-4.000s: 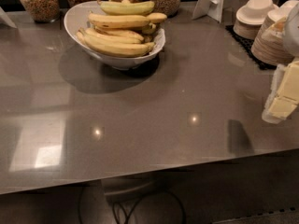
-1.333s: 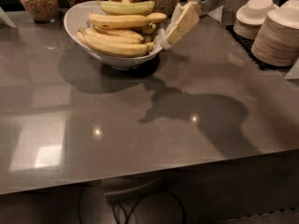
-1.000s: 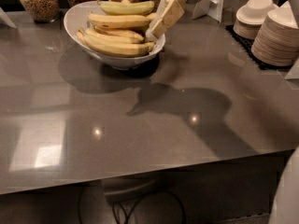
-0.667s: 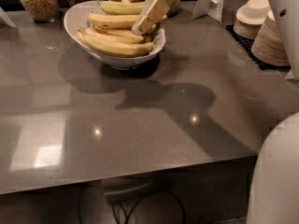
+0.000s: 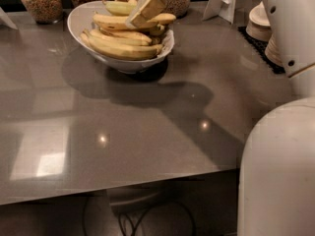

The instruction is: Pick banana from white bowl

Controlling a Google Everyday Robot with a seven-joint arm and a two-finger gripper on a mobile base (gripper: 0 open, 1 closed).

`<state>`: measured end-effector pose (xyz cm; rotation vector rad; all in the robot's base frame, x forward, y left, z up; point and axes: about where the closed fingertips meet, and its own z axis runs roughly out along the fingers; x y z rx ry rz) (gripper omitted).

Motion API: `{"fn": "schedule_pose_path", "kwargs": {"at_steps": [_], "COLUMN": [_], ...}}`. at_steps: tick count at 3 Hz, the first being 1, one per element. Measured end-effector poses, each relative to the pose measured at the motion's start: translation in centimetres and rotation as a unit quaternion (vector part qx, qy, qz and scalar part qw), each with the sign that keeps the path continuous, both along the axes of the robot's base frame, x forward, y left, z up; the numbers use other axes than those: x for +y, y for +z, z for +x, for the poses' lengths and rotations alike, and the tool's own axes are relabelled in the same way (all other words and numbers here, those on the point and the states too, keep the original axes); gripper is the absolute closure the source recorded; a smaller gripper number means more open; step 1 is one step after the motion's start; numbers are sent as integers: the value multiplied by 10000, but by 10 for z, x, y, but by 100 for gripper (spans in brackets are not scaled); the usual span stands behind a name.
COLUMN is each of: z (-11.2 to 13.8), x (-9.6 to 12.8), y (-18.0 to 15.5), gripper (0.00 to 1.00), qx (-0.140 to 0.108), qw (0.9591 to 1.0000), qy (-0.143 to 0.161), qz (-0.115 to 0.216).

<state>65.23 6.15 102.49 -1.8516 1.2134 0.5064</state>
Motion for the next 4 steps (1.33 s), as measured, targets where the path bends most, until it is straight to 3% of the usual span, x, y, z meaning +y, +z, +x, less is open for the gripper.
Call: {"fn": "schedule_pose_path", "kwargs": {"at_steps": [1,2,4], "z": [15,29,55], "x": [6,11,18], "y": [-6,-13,-30], "gripper": [52,40,41], "qx": [76,161,300], "qw": [9997,9990,9961], "qy": [-212,-421,-810], "qz": [4,-5,-187]}}
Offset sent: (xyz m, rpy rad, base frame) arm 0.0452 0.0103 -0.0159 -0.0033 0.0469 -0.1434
